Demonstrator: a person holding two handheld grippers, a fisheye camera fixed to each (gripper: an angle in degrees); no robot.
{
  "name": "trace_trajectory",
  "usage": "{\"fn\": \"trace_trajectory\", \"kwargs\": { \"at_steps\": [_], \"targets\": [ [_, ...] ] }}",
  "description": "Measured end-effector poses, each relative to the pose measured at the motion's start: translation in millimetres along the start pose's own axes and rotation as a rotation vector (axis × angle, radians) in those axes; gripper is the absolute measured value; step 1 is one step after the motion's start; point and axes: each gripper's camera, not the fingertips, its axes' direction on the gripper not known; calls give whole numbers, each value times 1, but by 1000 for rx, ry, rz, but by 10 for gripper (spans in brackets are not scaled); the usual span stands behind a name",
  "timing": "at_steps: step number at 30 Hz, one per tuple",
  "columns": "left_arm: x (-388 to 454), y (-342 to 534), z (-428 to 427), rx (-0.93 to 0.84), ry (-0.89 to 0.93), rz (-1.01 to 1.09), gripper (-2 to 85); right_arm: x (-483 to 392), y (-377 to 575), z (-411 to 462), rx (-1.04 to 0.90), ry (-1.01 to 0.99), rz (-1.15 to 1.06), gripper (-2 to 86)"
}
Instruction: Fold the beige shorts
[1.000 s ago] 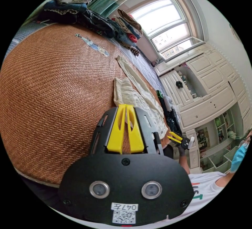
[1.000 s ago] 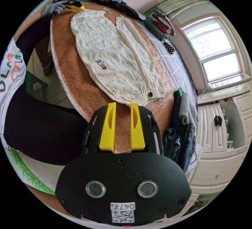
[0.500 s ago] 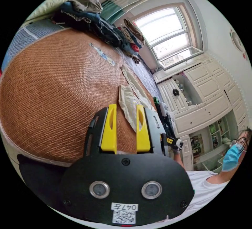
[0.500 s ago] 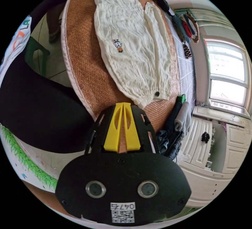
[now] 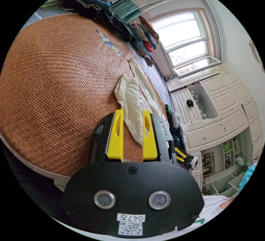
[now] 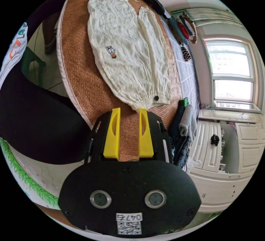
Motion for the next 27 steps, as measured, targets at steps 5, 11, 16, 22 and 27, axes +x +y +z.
{"fn": "trace_trajectory", "kwargs": {
  "at_steps": [5,11,16,22,27],
  "targets": [
    [8,0,-6,25,-9,22,-6,-5,-7,18,2,75,-79,25],
    [18,-14,-53,139,-27,57,-8,-5,6,14,7,-53,-122,0],
    [12,-30,-72,42,43,19,10,-23,40,-3,-2,-109,-127,-1],
    [28,-32,-32,-74,75,-24,96,-30,90,28,-77,-121,-95,-1],
    [57,-49,-17,-57,-9,14,72,-29,126,51,-50,-103,-75,-1]
  ]
}}
